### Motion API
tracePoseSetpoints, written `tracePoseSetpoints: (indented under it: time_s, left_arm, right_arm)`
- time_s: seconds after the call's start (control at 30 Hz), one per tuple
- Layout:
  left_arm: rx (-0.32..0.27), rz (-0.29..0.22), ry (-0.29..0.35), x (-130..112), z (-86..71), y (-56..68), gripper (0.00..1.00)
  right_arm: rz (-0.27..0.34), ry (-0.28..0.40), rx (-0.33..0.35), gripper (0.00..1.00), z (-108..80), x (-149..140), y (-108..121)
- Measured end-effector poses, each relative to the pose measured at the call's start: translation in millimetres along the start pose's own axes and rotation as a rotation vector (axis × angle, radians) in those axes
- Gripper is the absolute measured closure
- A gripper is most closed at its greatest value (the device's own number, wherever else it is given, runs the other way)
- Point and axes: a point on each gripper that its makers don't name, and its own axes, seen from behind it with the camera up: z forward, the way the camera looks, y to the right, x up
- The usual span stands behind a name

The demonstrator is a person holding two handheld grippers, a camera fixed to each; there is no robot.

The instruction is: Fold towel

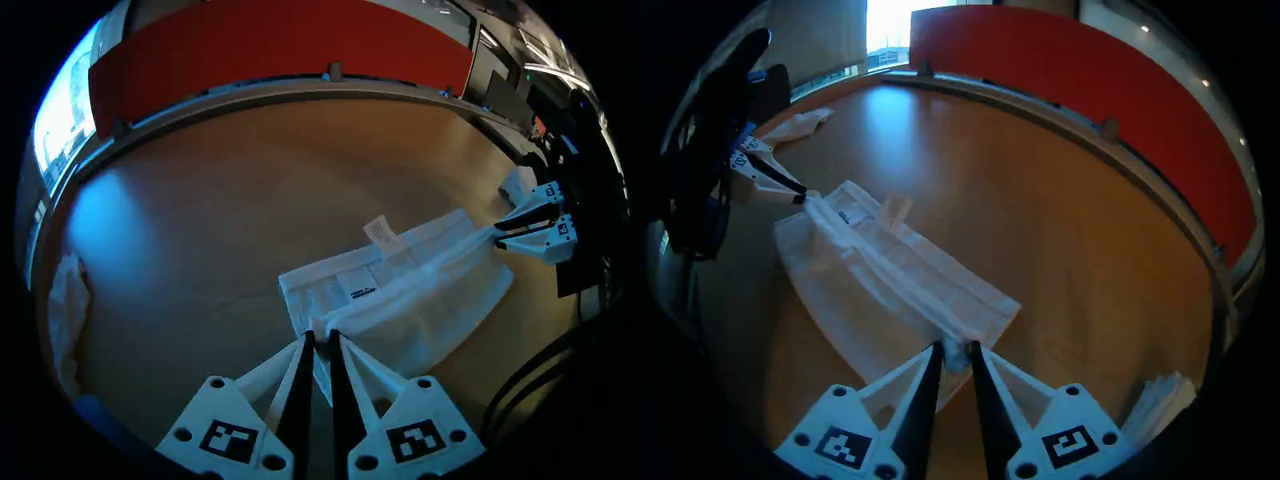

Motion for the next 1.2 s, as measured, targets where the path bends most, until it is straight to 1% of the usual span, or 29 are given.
tracePoseSetpoints:
  time_s: [0.1,0.17,0.3,0.33,0.47,0.57,0.63,0.77,0.87,0.93,0.97,1.0,1.03,1.2]
  left_arm:
    - [0.013,-0.008,-0.001,2.0,1.5,-3.6,0.78]
    - [0.026,-0.013,0.000,3.0,2.5,-7.3,0.76]
    - [0.049,-0.022,-0.001,3.5,4.2,-14.4,0.74]
    - [0.053,-0.023,0.000,3.7,4.4,-15.7,0.72]
    - [0.067,-0.026,0.004,4.7,4.8,-20.3,0.61]
    - [0.080,-0.024,0.007,6.2,4.6,-23.8,0.52]
    - [0.090,-0.019,0.010,8.4,4.3,-26.7,0.43]
    - [0.107,-0.012,0.020,13.8,3.3,-32.1,0.29]
    - [0.118,-0.014,0.028,17.3,2.4,-35.9,0.19]
    - [0.121,-0.017,0.034,19.3,1.5,-37.5,0.14]
    - [0.123,-0.019,0.037,20.2,1.1,-38.3,0.11]
    - [0.124,-0.020,0.040,20.8,0.6,-39.0,0.09]
    - [0.125,-0.021,0.042,21.0,0.2,-39.5,0.08]
    - [0.131,-0.025,0.046,20.0,-2.8,-42.0,0.08]
  right_arm:
    - [0.008,0.002,-0.015,0.64,2.0,2.0,5.5]
    - [0.015,0.002,-0.023,0.57,3.0,2.7,8.9]
    - [0.012,-0.001,-0.036,0.37,3.2,0.7,13.5]
    - [0.006,-0.001,-0.041,0.34,3.0,0.3,14.6]
    - [-0.012,-0.004,-0.060,0.32,3.4,-1.3,18.7]
    - [-0.015,-0.003,-0.074,0.30,5.5,-0.2,22.1]
    - [-0.011,0.003,-0.085,0.27,6.6,2.2,25.1]
    - [-0.004,0.018,-0.100,0.17,7.7,8.1,30.0]
    - [-0.005,0.026,-0.109,0.14,7.9,12.1,33.3]
    - [-0.007,0.032,-0.115,0.08,7.4,14.4,35.0]
    - [-0.009,0.035,-0.118,0.03,7.1,15.4,35.8]
    - [-0.010,0.036,-0.119,0.00,6.8,15.9,36.1]
    - [-0.011,0.037,-0.120,0.00,6.4,16.3,36.4]
    - [-0.012,0.041,-0.122,0.00,4.2,16.7,36.6]
